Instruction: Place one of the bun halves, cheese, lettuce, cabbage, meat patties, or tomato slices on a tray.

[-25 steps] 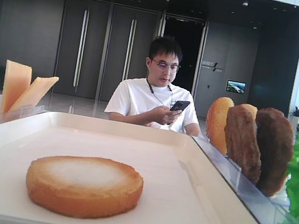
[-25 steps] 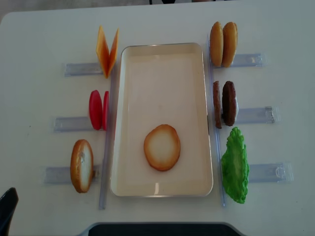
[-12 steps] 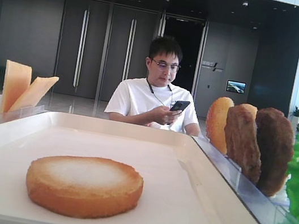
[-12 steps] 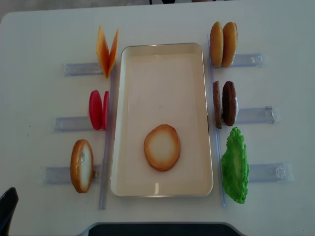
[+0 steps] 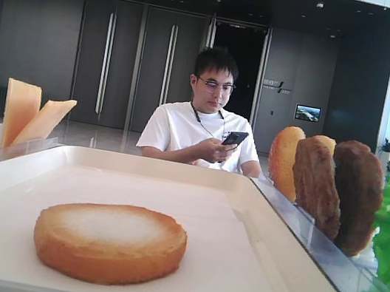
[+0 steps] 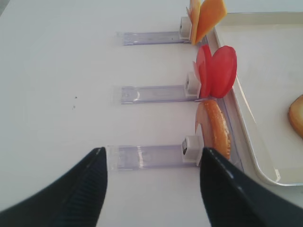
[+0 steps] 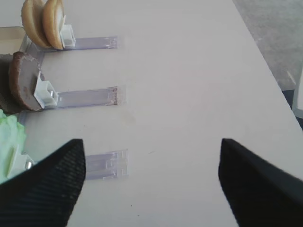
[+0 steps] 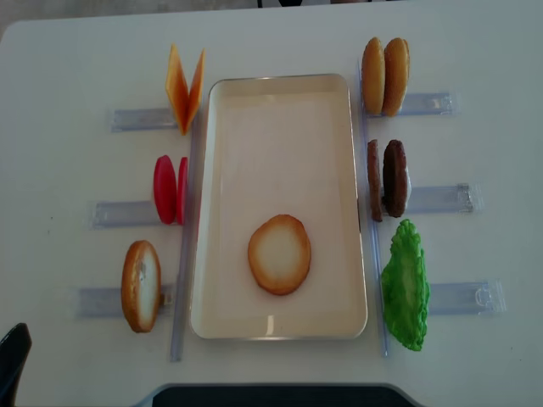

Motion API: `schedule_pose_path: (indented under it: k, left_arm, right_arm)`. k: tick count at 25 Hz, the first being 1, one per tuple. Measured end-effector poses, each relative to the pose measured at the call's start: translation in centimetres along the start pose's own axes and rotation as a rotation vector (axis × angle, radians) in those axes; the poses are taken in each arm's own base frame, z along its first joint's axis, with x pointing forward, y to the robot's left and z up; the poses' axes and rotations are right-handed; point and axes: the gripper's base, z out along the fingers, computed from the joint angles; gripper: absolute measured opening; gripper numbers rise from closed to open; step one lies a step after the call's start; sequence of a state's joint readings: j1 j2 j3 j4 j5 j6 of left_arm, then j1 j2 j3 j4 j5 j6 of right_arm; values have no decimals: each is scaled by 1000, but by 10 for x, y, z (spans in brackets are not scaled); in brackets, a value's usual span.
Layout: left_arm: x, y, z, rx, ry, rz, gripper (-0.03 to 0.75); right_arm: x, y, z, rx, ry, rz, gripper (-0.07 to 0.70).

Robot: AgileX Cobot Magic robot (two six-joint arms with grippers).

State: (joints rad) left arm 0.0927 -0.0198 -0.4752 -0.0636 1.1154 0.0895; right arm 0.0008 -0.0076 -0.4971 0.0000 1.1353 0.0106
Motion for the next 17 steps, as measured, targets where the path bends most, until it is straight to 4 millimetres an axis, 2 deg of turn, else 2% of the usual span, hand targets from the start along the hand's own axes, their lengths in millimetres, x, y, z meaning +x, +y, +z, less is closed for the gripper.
schedule_pose_path:
  k: [17]
  left_arm:
    - [0,0,0,0,0,0,471]
  right_arm:
    - [0,0,0,0,0,0,577]
